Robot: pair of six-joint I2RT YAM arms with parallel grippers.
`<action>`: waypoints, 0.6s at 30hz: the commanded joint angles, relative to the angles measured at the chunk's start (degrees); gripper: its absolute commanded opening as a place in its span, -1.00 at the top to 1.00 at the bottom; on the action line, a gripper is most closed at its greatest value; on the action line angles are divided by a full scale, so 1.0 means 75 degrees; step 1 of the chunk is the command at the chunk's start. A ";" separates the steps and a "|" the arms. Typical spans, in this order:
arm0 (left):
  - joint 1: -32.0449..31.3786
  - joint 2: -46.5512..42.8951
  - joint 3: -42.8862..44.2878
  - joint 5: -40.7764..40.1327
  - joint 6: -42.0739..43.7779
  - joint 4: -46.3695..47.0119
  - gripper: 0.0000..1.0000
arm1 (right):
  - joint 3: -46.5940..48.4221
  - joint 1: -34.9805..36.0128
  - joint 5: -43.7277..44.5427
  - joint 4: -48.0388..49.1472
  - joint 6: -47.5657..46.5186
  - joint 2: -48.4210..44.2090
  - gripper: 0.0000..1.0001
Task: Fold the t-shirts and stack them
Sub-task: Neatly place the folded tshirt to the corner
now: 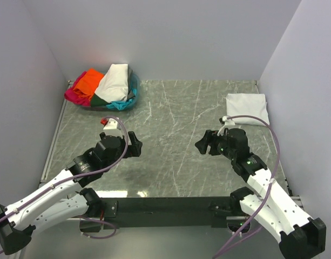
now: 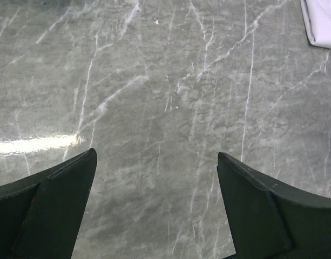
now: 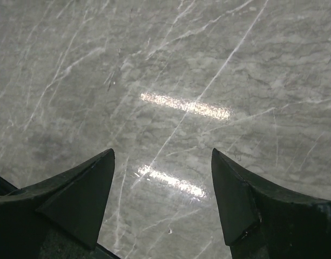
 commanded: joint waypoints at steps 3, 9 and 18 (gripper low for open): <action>0.0027 -0.0015 0.0257 -0.0338 0.0069 0.0084 -0.99 | 0.0138 0.0034 0.0064 0.0178 -0.0080 -0.0176 -0.58; 0.0027 -0.0202 0.0117 -0.0244 0.0174 0.0189 -0.99 | 0.0044 0.0046 -0.0076 0.0377 -0.0033 -0.0059 -0.58; 0.0027 -0.0402 0.0082 -0.0315 0.0221 0.0201 -0.99 | 0.0079 0.0046 -0.0264 0.0436 -0.0068 -0.0117 -0.59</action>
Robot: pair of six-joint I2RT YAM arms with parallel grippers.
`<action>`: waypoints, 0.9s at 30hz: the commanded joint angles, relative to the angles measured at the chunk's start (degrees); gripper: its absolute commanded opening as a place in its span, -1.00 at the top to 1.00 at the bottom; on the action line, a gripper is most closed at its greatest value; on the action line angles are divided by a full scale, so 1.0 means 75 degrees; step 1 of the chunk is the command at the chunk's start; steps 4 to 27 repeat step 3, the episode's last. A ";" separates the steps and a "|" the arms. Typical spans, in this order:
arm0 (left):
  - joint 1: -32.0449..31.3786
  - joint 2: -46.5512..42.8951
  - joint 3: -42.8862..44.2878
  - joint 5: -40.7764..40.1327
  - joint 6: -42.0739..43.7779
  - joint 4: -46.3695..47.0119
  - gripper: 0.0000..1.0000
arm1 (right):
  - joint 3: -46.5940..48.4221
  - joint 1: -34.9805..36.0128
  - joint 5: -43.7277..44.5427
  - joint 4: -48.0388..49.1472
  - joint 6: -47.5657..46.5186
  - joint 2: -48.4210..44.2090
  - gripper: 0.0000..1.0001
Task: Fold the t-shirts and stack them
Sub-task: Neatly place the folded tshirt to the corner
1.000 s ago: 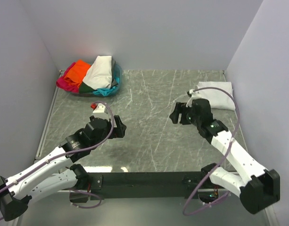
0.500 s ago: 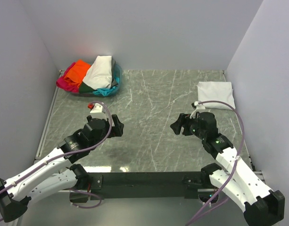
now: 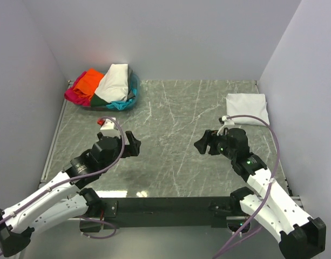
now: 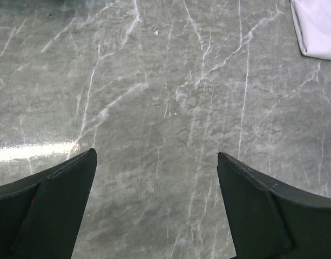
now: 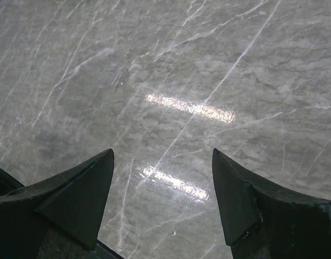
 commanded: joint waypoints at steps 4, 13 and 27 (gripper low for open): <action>0.0027 -0.0172 0.0096 -0.0294 0.0154 0.0190 -0.99 | 0.0070 0.0034 0.0010 0.0284 -0.0077 -0.0135 -0.60; 0.0027 -0.0172 0.0096 -0.0294 0.0154 0.0190 -0.99 | 0.0070 0.0034 0.0010 0.0284 -0.0077 -0.0135 -0.60; 0.0027 -0.0172 0.0096 -0.0294 0.0154 0.0190 -0.99 | 0.0070 0.0034 0.0010 0.0284 -0.0077 -0.0135 -0.60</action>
